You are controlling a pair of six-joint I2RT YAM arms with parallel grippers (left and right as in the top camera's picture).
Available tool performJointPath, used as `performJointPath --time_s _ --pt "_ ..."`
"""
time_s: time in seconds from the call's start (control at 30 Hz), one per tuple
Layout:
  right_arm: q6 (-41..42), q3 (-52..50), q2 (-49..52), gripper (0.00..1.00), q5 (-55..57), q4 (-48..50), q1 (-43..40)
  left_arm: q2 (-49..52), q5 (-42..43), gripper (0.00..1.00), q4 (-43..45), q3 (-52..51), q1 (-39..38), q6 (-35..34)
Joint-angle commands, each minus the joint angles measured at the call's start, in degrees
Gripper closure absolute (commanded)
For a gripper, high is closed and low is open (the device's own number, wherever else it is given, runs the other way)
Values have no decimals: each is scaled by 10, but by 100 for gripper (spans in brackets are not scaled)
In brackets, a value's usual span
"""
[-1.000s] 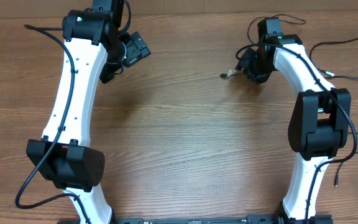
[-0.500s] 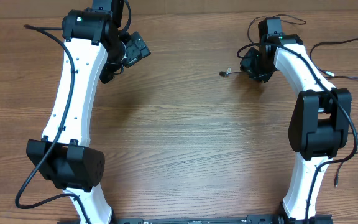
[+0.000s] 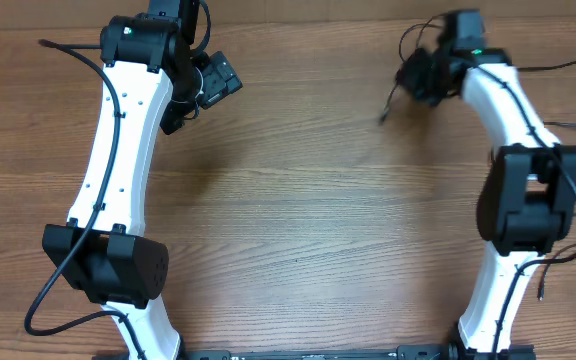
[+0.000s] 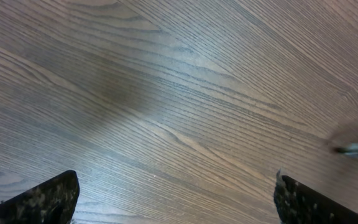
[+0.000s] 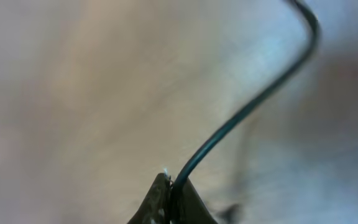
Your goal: Untangle cables
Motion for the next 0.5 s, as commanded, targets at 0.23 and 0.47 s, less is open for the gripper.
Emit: performJointPath --time_s 0.23,0.47 --pt "99 39 5 96 -80 166 -65 3 -8 1 3 0 -5 6" --pt "100 39 51 96 -11 202 -45 4 -8 1 3 0 -5 6"
